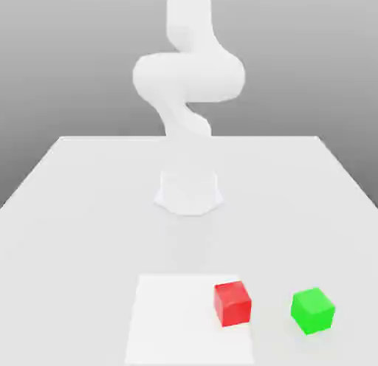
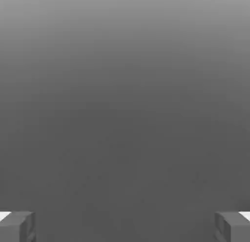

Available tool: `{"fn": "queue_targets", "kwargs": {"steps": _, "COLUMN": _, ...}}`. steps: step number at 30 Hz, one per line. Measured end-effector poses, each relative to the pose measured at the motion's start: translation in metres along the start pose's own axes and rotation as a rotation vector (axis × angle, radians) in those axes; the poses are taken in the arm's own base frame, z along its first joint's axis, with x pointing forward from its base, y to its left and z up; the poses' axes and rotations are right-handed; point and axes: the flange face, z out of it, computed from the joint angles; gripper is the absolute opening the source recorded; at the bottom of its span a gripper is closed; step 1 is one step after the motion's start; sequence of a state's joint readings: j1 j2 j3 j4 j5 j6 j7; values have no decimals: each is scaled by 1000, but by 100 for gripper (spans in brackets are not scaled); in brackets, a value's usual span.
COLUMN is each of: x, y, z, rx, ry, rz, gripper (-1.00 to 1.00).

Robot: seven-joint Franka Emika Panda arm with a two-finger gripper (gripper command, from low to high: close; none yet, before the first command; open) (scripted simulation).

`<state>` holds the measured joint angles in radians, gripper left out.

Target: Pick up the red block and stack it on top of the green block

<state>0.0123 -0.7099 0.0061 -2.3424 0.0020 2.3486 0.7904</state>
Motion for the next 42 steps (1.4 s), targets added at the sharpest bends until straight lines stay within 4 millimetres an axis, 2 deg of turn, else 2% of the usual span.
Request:
{"fn": "queue_targets", "kwargs": {"steps": 5, "x": -36, "y": 11, "z": 117, "rx": -109, "ry": -138, "rz": -51, "gripper": 0}}
{"fn": "queue_targets", "kwargs": {"steps": 10, "x": -89, "y": 39, "z": 215, "rx": -215, "ry": -270, "rz": -103, "gripper": 0}}
{"fn": "queue_targets", "kwargs": {"steps": 15, "x": -156, "y": 83, "z": 293, "rx": -320, "ry": -403, "rz": -157, "gripper": 0}}
{"fn": "queue_targets", "kwargs": {"steps": 20, "x": -231, "y": 138, "z": 346, "rx": -422, "ry": -537, "rz": -217, "gripper": 0}}
{"fn": "queue_targets", "kwargs": {"steps": 26, "x": -269, "y": 176, "z": 395, "rx": -446, "ry": -562, "rz": -223, "gripper": 0}}
{"fn": "queue_targets", "kwargs": {"steps": 27, "x": -273, "y": 180, "z": 401, "rx": -446, "ry": -562, "rz": -223, "gripper": -100}}
{"fn": "queue_targets", "kwargs": {"steps": 34, "x": -274, "y": 181, "z": 402, "rx": -446, "ry": -562, "rz": -224, "gripper": -100}}
{"fn": "queue_targets", "kwargs": {"steps": 40, "x": -249, "y": 155, "z": 361, "rx": -447, "ry": -561, "rz": -220, "gripper": -100}}
{"fn": "queue_targets", "kwargs": {"steps": 42, "x": -253, "y": 143, "z": 355, "rx": -456, "ry": -554, "rz": -188, "gripper": -100}}
